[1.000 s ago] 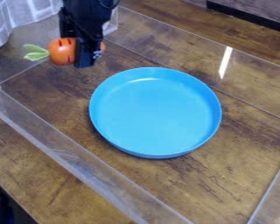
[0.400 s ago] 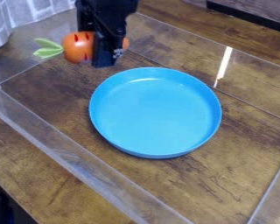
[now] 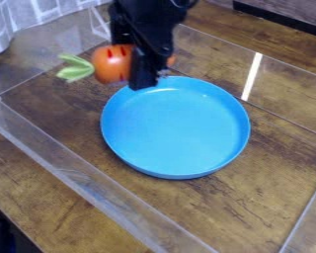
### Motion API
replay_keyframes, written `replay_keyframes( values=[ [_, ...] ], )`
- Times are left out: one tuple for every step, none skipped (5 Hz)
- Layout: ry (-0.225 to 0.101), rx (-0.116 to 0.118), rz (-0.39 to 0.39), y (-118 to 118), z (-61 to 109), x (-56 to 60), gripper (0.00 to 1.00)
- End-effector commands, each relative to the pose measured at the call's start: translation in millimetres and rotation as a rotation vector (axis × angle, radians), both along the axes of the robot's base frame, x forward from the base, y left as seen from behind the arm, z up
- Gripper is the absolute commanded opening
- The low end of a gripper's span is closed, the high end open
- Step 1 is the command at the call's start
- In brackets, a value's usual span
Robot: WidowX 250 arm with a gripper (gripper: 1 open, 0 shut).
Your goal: Put the carrot in the blue tray
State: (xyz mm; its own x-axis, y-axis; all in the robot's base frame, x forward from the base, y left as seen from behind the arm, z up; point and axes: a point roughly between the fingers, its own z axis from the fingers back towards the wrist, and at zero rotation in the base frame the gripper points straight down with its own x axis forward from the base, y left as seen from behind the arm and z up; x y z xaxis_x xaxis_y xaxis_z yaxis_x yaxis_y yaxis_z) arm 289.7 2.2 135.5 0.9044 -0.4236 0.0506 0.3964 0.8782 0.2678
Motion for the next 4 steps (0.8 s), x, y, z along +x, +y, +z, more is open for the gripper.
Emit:
replay_keyframes(
  values=[
    [-0.057,-0.017,-0.018,-16,10.9,2.9,0.0],
    [-0.065,-0.034,-0.036,-28,7.1,5.5,0.0],
    [-0.068,-0.05,-0.041,-37,1.0,10.7,0.0],
    [-0.074,-0.064,-0.034,-40,-8.6,17.2,0.0]
  ],
)
